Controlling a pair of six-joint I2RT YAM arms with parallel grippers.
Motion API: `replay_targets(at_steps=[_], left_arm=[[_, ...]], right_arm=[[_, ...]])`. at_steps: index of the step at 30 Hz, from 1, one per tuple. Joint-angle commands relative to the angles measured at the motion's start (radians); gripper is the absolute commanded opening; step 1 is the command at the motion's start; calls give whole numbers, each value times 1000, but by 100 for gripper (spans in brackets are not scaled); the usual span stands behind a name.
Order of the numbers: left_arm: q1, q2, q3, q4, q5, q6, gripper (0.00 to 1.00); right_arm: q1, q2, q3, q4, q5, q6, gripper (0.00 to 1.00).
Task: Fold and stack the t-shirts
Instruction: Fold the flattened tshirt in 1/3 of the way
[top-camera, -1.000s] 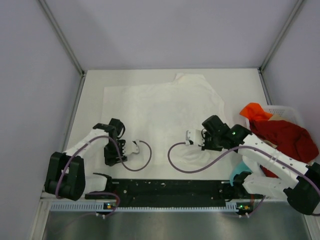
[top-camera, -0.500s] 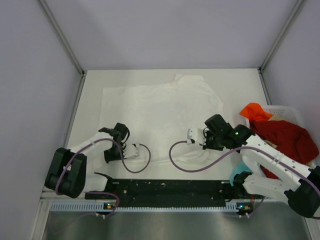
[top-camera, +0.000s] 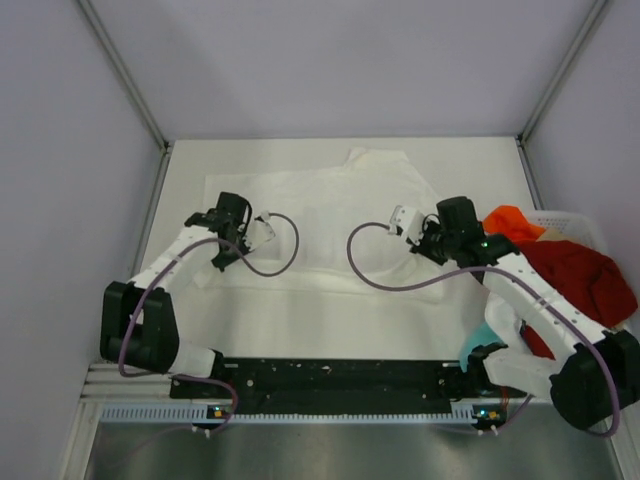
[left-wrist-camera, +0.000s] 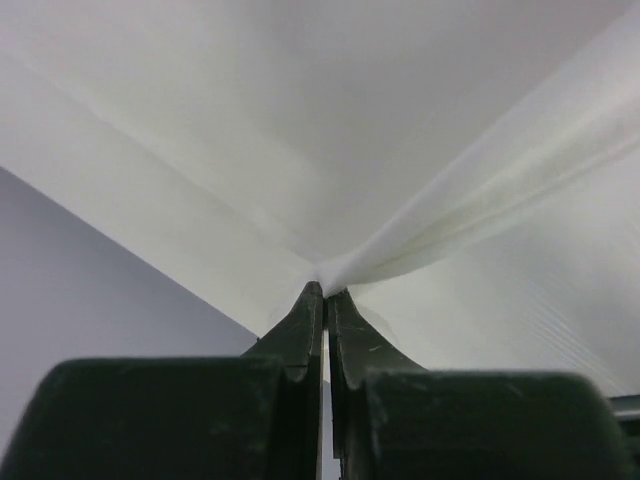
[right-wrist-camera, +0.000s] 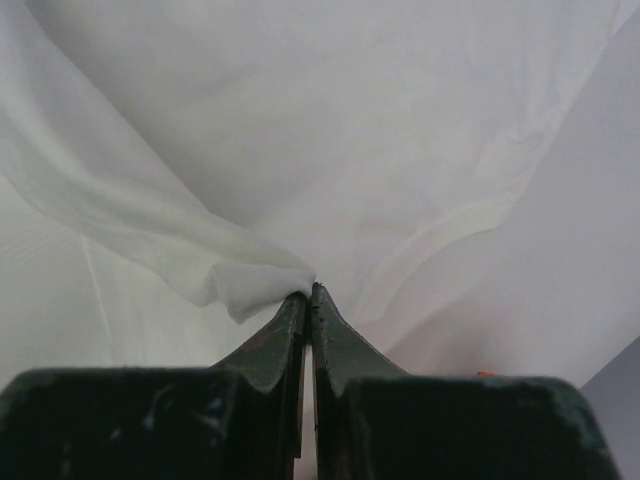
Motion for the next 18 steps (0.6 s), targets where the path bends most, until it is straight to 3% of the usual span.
replay_targets(at_steps=[1,9,18], left_arm=[[56,124,123,56,-28,-41,0],[64,290,263,65,-4,-71,0],[64,382,329,79,6,-136,0]], right_arm=[[-49,126,56,286,-29,-16,0],[-108,349,151,460,-11,-126,0],[-187,453,223,466,-51,-184,0]])
